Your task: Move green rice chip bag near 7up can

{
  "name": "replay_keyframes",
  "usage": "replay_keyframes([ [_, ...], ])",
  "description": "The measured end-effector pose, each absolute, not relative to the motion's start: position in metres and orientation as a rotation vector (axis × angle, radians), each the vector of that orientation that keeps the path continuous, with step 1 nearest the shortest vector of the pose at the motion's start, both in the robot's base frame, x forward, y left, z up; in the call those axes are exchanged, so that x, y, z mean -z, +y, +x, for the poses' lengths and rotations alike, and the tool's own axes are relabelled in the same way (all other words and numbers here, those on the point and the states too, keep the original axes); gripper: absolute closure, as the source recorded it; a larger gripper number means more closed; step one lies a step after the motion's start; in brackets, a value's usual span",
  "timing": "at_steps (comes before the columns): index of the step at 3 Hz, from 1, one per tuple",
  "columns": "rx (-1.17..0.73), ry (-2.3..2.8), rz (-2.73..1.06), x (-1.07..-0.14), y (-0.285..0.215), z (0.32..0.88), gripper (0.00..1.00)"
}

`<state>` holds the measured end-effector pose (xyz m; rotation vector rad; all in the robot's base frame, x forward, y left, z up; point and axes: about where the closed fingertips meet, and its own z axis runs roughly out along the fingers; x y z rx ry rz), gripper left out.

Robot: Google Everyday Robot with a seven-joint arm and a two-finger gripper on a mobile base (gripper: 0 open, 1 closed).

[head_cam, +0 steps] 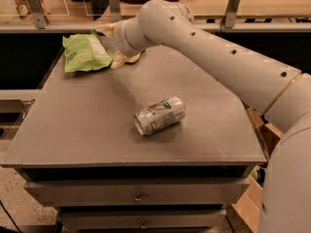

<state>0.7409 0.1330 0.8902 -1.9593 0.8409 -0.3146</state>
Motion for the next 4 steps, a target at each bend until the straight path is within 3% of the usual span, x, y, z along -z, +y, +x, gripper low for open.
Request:
replay_keyframes([
  [4,0.339,0.895,-1.979,-0.867,0.147,0.760,0.37],
])
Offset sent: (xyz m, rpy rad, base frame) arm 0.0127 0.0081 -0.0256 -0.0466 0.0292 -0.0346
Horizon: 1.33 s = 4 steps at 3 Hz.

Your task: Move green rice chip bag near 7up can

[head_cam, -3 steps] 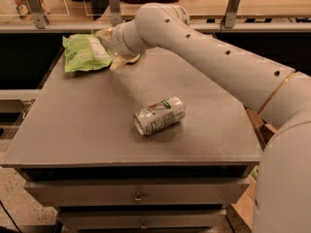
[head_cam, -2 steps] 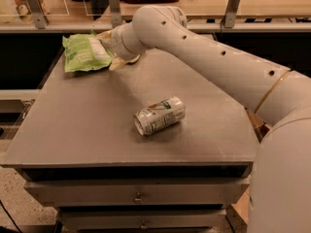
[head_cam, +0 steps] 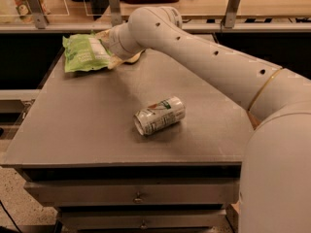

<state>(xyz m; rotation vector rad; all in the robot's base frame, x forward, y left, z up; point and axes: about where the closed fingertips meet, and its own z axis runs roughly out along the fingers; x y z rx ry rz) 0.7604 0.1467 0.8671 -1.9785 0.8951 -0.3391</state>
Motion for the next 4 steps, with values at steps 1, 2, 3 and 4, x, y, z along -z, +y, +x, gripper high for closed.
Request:
replay_keyframes([
  [1,0.351,0.917,-1.978,-0.8590,0.1502,0.7701,0.38],
  [2,0.354,0.924,-1.974,-0.8557,0.1517,0.7722,0.37],
  [3,0.358,0.932,-1.967,-0.8536,0.1525,0.7735,0.37],
  [4,0.362,0.932,-1.965,-0.8532,0.1533,0.7744,0.53],
])
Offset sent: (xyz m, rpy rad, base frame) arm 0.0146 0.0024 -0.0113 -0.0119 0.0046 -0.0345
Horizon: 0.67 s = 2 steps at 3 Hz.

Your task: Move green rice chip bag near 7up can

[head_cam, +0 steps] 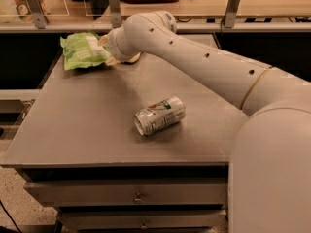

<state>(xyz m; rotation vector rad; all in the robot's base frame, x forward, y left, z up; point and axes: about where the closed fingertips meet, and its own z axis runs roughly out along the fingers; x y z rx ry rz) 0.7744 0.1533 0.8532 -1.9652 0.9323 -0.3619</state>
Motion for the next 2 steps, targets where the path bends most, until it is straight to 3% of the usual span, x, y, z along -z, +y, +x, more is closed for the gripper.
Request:
replay_keyframes([
  [2,0.375,0.936,-1.957,-0.8553,0.1491,0.7748,0.99],
])
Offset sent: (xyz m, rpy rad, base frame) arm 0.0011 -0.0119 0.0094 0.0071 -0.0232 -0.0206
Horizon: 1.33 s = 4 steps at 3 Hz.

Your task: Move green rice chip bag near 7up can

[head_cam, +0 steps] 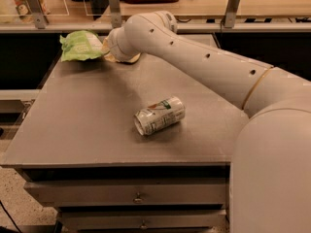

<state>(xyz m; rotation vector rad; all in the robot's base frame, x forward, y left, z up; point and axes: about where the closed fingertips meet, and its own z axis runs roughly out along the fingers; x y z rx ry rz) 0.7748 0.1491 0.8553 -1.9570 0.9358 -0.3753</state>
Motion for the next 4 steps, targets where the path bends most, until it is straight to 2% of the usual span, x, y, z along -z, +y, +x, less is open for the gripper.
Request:
replay_keyframes([
  [4,0.447,0.855,-1.885,-0.873,0.115,0.760,1.00],
])
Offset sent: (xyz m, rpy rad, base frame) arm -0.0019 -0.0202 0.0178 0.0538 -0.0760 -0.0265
